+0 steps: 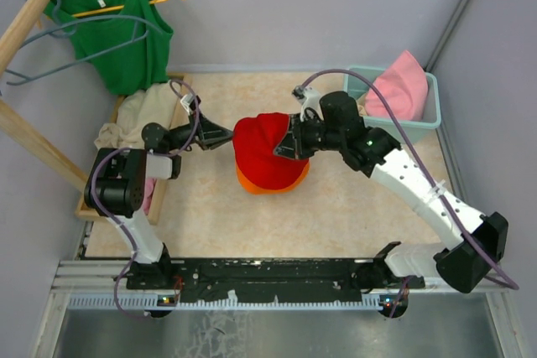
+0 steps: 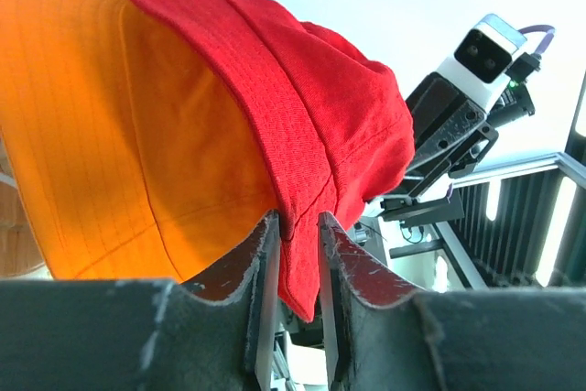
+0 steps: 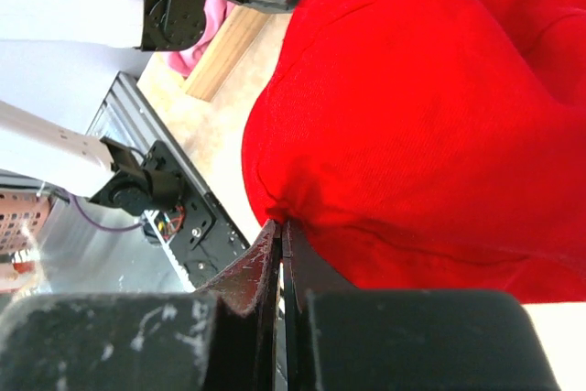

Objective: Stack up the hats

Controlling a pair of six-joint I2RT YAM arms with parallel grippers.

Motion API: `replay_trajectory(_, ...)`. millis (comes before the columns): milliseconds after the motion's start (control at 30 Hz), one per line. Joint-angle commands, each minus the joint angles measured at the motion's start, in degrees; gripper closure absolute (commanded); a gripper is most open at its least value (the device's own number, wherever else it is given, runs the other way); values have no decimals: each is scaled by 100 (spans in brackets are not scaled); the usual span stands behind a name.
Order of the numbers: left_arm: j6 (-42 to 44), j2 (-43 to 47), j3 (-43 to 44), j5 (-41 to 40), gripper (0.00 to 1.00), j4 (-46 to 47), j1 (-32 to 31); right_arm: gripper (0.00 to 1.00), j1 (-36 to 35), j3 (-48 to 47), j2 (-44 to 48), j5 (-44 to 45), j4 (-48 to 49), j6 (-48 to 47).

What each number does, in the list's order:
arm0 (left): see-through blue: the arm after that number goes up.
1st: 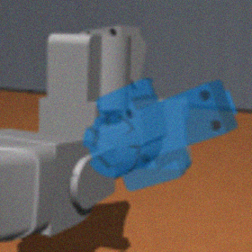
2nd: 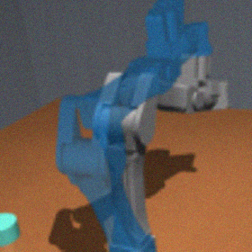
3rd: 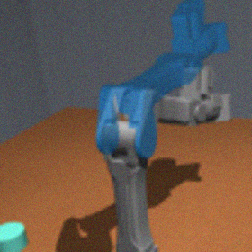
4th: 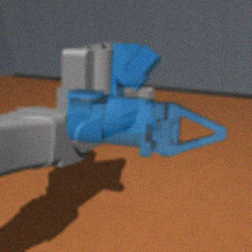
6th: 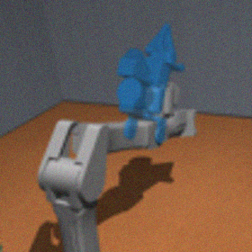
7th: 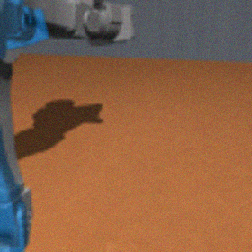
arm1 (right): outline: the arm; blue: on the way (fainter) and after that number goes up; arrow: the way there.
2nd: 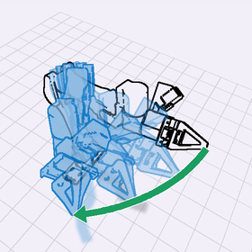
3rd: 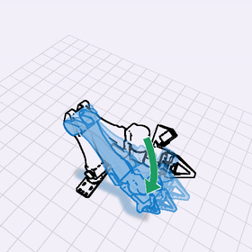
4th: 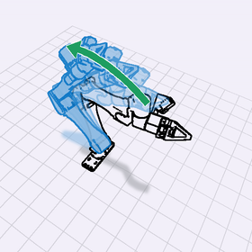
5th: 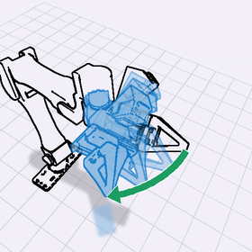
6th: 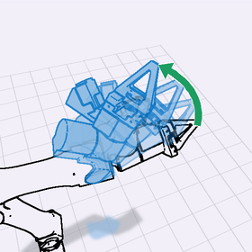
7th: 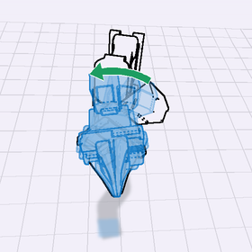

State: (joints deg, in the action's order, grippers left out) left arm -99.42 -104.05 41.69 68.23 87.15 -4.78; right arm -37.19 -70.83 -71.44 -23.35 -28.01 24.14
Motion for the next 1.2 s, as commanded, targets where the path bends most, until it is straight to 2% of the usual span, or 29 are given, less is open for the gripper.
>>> replay_trajectory(0,24,-78,-140,80,71,1544,-15,100,-269,-85,-135,50,78,-26)
replay_trajectory(533,105,-406,-141,116,65,1546,-109,100,-298,-414,-594,-40,137,-137)
replay_trajectory(600,81,-450,-74,85,70,1541,-128,100,-298,-482,-667,-105,126,-174)
replay_trajectory(700,94,-530,-51,-10,90,1542,-140,99,-298,-618,-748,-142,39,-245)
replay_trajectory(733,104,-561,-61,-36,98,1541,-138,88,-298,-673,-750,-136,-4,-265)
replay_trajectory(767,101,-603,-68,-45,100,1541,-138,79,-294,-747,-750,-121,-64,-304)
replay_trajectory(867,121,-733,-98,-84,100,1542,-138,60,-242,-1097,-715,-90,-354,-438)
replay_trajectory(1033,128,-986,-92,-125,100,1541,-138,52,344,-1517,-542,-811,-264,-206)
replay_trajectory(1167,81,-1144,26,-100,100,1541,-138,48,1130,-1204,-319,-1234,113,270)
